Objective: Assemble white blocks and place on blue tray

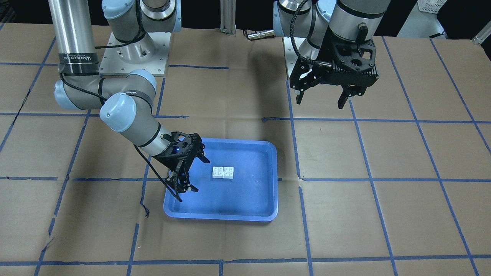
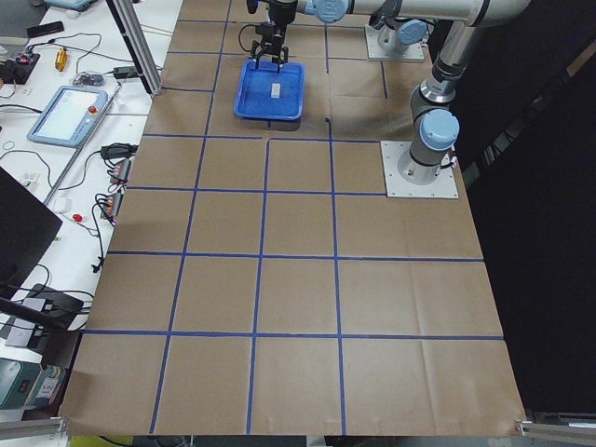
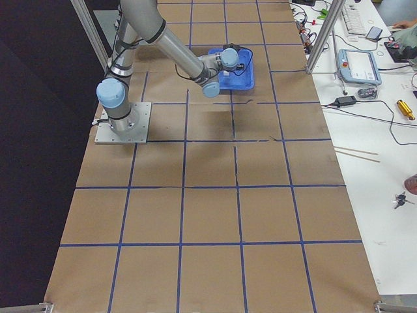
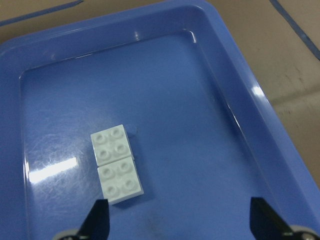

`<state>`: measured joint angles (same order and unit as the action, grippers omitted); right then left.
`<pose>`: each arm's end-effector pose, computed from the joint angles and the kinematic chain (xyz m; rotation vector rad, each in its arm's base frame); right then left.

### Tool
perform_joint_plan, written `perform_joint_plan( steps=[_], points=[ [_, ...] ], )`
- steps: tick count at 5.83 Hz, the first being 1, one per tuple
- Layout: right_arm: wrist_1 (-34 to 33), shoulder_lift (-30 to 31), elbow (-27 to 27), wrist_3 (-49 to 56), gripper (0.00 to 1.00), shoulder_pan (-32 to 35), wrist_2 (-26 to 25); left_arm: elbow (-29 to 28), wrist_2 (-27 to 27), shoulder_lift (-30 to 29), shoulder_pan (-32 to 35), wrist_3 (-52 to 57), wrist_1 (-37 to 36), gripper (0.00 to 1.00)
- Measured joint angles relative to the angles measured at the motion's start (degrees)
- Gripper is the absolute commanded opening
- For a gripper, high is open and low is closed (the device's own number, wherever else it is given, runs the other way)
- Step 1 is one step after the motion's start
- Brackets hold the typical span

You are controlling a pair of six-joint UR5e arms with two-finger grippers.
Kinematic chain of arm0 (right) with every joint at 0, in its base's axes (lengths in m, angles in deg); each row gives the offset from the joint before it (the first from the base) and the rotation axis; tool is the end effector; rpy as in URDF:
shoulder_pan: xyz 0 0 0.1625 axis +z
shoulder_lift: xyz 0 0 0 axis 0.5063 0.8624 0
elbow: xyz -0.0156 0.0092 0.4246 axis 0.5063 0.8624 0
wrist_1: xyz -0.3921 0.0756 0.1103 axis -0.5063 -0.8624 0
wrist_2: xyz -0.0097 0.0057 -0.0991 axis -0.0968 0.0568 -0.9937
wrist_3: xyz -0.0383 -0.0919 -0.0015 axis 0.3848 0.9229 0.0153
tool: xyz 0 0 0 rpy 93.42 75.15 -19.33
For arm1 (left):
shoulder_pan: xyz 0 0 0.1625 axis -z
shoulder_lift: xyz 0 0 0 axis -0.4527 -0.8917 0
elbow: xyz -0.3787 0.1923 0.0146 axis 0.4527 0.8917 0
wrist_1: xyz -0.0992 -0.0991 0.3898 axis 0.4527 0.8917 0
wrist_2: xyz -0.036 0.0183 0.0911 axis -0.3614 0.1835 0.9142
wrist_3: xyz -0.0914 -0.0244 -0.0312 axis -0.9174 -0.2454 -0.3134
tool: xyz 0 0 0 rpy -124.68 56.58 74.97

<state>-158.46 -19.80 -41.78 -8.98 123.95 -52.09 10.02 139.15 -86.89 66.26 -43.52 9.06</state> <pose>0.2170 -0.5416 0.2165 -1.5002 2.2691 -0.6246 -0.1631 -0.4879 0.4989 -0.1509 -3.1033 0.2153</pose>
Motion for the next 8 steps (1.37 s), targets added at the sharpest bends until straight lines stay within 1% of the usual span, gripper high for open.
perform_joint_plan(
  steps=[1,3,5,6,8],
  points=[
    [3.47,2.25,0.68,-7.58,1.00,-0.01,-3.14,0.00,0.00,0.00,-0.01,0.00,-0.03,0.99],
    [10.48,4.95,3.64,-20.97,1.00,-0.02,-11.23,0.00,0.00,0.00,-0.02,0.00,-0.05,0.99],
    [22.65,7.30,8.58,-32.48,1.00,-0.13,-17.53,0.00,0.00,0.00,-0.02,0.00,-0.05,0.99],
    [29.50,8.10,11.46,-40.05,1.00,-0.29,-19.41,0.00,0.00,0.00,-0.02,0.00,-0.05,0.99],
    [43.29,8.74,19.02,-54.58,1.00,-0.65,-21.40,0.00,0.00,0.00,-0.02,0.00,-0.05,0.99]
  ],
)
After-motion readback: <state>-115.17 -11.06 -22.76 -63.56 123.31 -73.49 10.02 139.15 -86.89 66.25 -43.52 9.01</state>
